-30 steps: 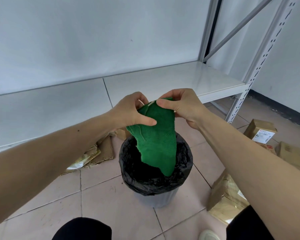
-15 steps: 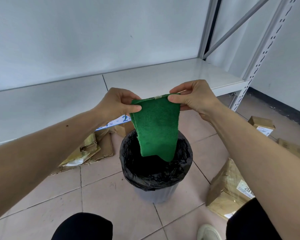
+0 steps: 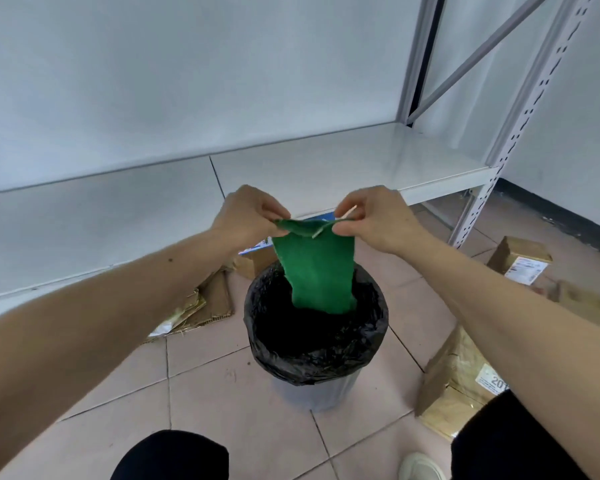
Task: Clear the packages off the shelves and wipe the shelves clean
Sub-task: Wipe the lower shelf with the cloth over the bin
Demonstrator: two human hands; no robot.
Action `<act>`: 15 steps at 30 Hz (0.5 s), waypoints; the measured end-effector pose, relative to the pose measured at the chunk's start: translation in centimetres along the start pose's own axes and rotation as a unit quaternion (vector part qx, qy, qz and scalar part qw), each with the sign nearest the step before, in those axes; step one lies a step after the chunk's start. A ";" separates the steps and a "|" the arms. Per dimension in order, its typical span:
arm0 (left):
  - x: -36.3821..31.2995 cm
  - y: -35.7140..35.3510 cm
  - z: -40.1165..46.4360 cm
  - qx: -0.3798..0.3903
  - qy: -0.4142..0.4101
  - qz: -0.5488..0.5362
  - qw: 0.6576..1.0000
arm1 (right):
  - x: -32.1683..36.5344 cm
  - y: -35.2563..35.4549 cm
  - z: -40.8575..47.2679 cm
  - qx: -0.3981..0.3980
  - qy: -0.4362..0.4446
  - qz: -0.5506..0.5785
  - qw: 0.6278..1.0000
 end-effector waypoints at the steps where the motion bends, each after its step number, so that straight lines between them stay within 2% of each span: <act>1: 0.2 -0.2 0.3 -0.001 0.001 0.002 1.000 | -0.4 0.1 0.1 -0.003 -0.010 -0.008 1.000; 3: 0.2 -1.0 0.0 0.025 -0.008 0.019 0.999 | -0.8 -0.9 -0.1 0.043 -0.017 -0.043 0.998; 5: 0.7 -0.9 0.0 0.020 -0.005 0.010 1.000 | -0.8 -0.3 -0.2 0.001 -0.016 0.003 1.000; 8: 1.4 -0.8 0.0 0.037 -0.006 0.020 0.999 | -0.6 -0.6 -0.3 0.031 -0.016 0.007 0.999; 11: 2.2 -0.4 -0.3 0.051 0.000 -0.022 0.998 | -1.0 0.4 -0.3 -0.004 -0.038 0.137 0.990; 15: 2.2 -0.8 -0.7 0.099 0.010 -0.052 0.994 | -1.5 0.3 -0.8 0.013 -0.068 0.259 0.963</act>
Point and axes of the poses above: each hand's wrist, its own z-axis towards the middle knuckle, its own y-axis out of the back of the hand, x = y × z, the point moved 7 cm from there along z, towards the middle knuckle, and after that the axes turned 14 degrees about z, right-handed, at the moved point
